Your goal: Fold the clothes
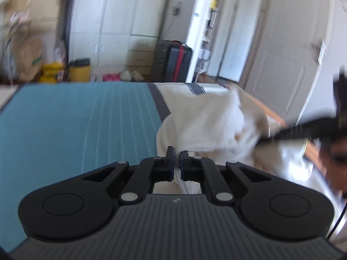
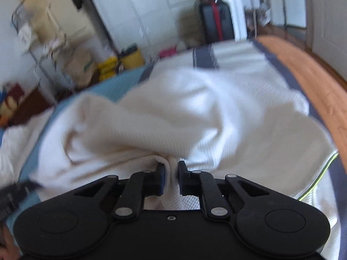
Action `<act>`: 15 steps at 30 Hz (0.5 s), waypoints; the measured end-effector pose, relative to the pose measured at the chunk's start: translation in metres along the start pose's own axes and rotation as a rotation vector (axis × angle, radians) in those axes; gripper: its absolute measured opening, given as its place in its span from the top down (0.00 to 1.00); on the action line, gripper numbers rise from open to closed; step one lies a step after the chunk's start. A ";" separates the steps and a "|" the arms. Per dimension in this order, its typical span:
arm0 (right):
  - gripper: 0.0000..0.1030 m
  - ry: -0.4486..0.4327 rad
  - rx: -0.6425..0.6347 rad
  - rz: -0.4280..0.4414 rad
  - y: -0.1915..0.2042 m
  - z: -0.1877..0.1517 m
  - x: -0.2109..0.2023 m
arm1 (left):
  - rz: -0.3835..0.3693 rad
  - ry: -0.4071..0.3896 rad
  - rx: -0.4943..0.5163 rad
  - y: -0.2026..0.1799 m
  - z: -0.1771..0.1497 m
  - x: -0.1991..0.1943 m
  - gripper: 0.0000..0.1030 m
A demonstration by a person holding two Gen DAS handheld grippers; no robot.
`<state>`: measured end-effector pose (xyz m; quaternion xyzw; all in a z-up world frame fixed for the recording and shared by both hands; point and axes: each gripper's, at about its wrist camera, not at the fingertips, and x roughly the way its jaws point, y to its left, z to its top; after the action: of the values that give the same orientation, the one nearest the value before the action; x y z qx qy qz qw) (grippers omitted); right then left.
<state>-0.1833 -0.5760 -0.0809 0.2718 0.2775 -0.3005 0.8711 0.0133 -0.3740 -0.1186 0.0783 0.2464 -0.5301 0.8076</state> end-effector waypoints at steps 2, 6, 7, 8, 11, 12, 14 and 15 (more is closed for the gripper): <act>0.87 -0.108 0.003 -0.020 0.004 0.010 -0.014 | 0.005 -0.017 0.049 -0.011 0.006 -0.003 0.91; 0.87 -0.212 0.128 0.103 -0.007 0.022 -0.026 | 0.000 -0.085 0.116 -0.027 0.015 -0.011 0.43; 0.86 -0.218 0.151 0.137 -0.010 0.022 -0.027 | -0.011 -0.109 0.129 -0.029 0.014 -0.013 0.42; 0.86 -0.221 0.173 0.171 -0.012 0.022 -0.028 | -0.021 -0.120 0.147 -0.031 0.013 -0.013 0.40; 0.86 -0.220 0.185 0.253 -0.014 0.025 -0.029 | -0.016 -0.084 0.174 -0.035 0.009 0.000 0.36; 0.86 -0.220 0.171 0.281 -0.010 0.024 -0.029 | -0.015 -0.071 0.171 -0.035 0.010 0.005 0.36; 0.86 -0.180 0.137 0.376 -0.008 0.024 -0.030 | -0.038 -0.059 0.145 -0.034 0.012 0.011 0.36; 0.86 -0.165 0.121 0.425 -0.007 0.021 -0.033 | -0.050 -0.058 0.134 -0.033 0.013 0.014 0.36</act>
<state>-0.2038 -0.5817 -0.0474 0.3504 0.1232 -0.1476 0.9167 -0.0078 -0.4043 -0.1096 0.1107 0.1888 -0.5676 0.7937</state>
